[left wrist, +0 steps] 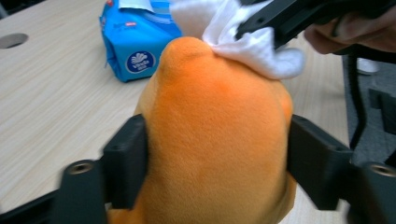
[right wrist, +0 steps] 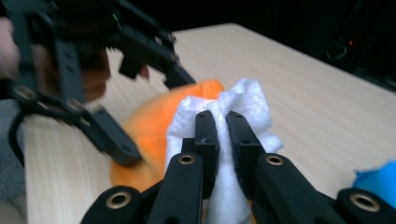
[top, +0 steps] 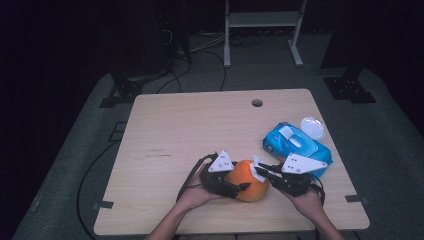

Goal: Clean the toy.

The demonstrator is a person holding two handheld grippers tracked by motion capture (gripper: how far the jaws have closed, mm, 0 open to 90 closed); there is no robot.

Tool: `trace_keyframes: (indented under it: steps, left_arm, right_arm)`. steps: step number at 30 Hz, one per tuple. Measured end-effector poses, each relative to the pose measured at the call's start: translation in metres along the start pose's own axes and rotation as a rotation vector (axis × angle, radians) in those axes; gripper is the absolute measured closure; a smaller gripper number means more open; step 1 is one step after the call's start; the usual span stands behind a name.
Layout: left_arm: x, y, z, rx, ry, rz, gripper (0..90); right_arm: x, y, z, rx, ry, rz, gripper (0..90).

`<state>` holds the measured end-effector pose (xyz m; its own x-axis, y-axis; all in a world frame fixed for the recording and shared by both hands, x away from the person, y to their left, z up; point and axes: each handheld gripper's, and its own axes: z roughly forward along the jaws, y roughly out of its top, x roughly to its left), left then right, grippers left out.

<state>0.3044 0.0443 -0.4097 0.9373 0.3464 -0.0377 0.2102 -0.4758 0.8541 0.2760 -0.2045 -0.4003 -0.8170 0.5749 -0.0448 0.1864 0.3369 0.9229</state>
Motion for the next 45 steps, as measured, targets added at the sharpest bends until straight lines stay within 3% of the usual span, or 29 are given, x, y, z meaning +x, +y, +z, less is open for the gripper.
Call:
trace_keyframes:
  steps: [1, 3, 5, 8, 13, 16, 19, 21, 23, 26, 29, 31, 32, 36, 39, 41, 43, 45]
  left_arm:
    - [0.004, -0.002, -0.002, -0.014, -0.038, 0.004, 19.5]
    - [0.010, -0.005, -0.005, -0.040, -0.062, 0.008, 17.6]
    - [0.018, -0.011, -0.007, -0.048, -0.078, -0.024, 12.0]
    - [0.029, -0.023, -0.003, -0.020, -0.097, -0.075, 8.1]
    - [0.030, -0.030, 0.012, -0.043, -0.166, -0.135, 7.5]
    - [0.028, -0.030, 0.012, -0.069, -0.164, -0.125, 10.6]
    - [0.027, -0.031, 0.011, -0.079, -0.122, -0.128, 23.6]
    - [0.027, -0.031, 0.011, -0.075, -0.116, -0.131, 25.8]
    - [0.028, -0.031, 0.011, -0.074, -0.108, -0.152, 27.2]
    - [0.030, -0.031, 0.011, -0.074, -0.105, -0.169, 28.3]
    - [0.029, -0.032, 0.010, -0.086, -0.105, -0.177, 30.5]
    - [0.029, -0.031, 0.010, -0.086, -0.101, -0.183, 30.5]
    - [0.028, -0.030, 0.010, -0.083, -0.098, -0.187, 30.5]
    - [0.026, -0.026, 0.012, -0.073, -0.074, -0.185, 30.6]
    - [0.025, -0.024, 0.013, -0.073, -0.060, -0.202, 31.0]
    - [0.022, -0.022, 0.013, -0.070, -0.054, -0.182, 30.9]
    - [0.021, -0.023, 0.012, -0.086, -0.072, -0.172, 29.4]
    - [0.022, -0.024, 0.013, -0.093, -0.091, -0.164, 23.5]
  right_arm:
    - [-0.002, -0.003, 0.000, 0.008, 0.002, 0.008, 83.5]
    - [-0.004, -0.009, -0.001, 0.015, 0.001, 0.021, 83.6]
    - [-0.006, -0.012, -0.003, 0.015, -0.003, 0.035, 83.5]
    - [-0.010, -0.015, -0.007, 0.021, -0.013, 0.047, 83.5]
    - [-0.015, -0.020, -0.011, 0.010, -0.013, 0.083, 83.5]
    - [-0.016, -0.021, -0.012, 0.006, -0.017, 0.091, 83.5]
    - [-0.017, -0.021, -0.013, -0.008, -0.015, 0.104, 83.5]
    - [-0.013, -0.018, -0.015, -0.031, -0.019, 0.083, 83.5]
    - [-0.003, -0.012, -0.016, -0.045, 0.011, 0.045, 83.5]
    - [0.007, -0.008, -0.011, -0.031, 0.018, -0.012, 83.5]
    - [-0.003, -0.008, -0.012, -0.028, -0.018, -0.004, 83.5]
    - [-0.012, -0.013, -0.015, -0.006, -0.076, 0.020, 83.5]
    - [-0.013, -0.015, -0.016, -0.003, -0.080, 0.024, 83.5]
    - [-0.002, -0.015, -0.017, -0.009, -0.075, 0.000, 83.4]
    - [0.012, -0.008, -0.013, -0.018, -0.034, -0.030, 83.4]
    - [0.019, -0.005, -0.009, -0.006, -0.023, -0.066, 83.4]
    - [0.017, -0.004, -0.008, 0.006, -0.040, -0.078, 83.5]
    - [0.007, -0.006, -0.011, 0.004, -0.045, -0.046, 83.5]
